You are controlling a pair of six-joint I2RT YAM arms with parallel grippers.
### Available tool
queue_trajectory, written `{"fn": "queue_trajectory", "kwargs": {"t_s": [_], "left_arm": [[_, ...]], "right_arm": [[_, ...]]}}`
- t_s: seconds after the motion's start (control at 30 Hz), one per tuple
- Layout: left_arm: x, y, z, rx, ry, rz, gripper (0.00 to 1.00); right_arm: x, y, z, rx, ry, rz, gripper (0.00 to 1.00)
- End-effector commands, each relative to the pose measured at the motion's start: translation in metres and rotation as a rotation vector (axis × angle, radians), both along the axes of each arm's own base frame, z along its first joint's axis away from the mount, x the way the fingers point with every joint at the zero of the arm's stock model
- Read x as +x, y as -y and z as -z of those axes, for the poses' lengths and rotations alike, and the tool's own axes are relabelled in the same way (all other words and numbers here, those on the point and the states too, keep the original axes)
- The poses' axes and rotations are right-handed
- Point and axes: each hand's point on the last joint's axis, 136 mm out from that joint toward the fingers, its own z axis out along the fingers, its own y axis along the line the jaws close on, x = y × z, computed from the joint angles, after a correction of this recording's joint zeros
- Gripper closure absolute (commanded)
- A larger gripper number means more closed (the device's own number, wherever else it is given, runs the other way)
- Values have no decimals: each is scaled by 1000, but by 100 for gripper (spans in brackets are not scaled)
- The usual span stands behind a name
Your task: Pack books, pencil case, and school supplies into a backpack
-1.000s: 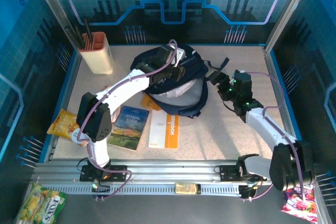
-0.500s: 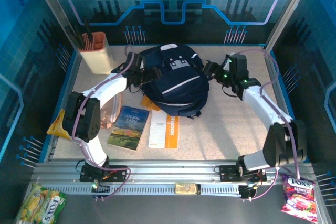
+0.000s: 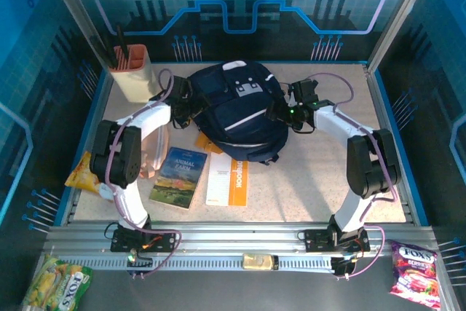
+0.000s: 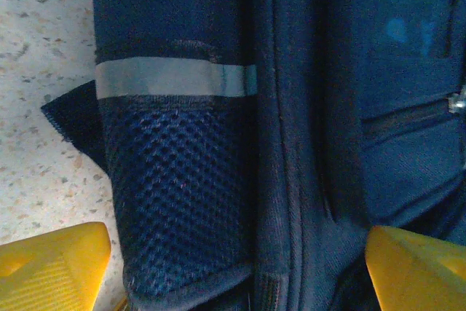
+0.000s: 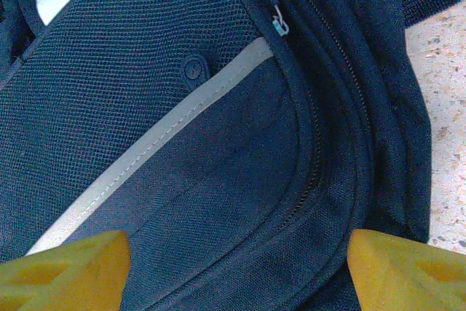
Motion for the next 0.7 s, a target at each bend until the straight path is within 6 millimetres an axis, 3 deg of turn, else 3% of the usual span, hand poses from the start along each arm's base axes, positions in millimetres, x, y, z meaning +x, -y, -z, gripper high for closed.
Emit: {"fn": "queue_trajectory", "kwargs": {"t_s": [0.0, 0.13, 0.27, 0.5, 0.67], "left_arm": [[7, 12, -3, -42, -20, 35, 10], [19, 33, -17, -87, 38, 92, 13], [26, 72, -32, -147, 90, 207, 16], [26, 139, -28, -193, 72, 341, 18], [33, 166, -17, -188, 50, 388, 18]], "right_arm": [[-8, 3, 13, -5, -45, 11, 22], [-14, 16, 22, -18, -70, 61, 23], [-22, 34, 26, 15, -77, 130, 25], [-33, 76, 18, 45, -32, 251, 26], [-44, 99, 16, -8, -32, 293, 26]]}}
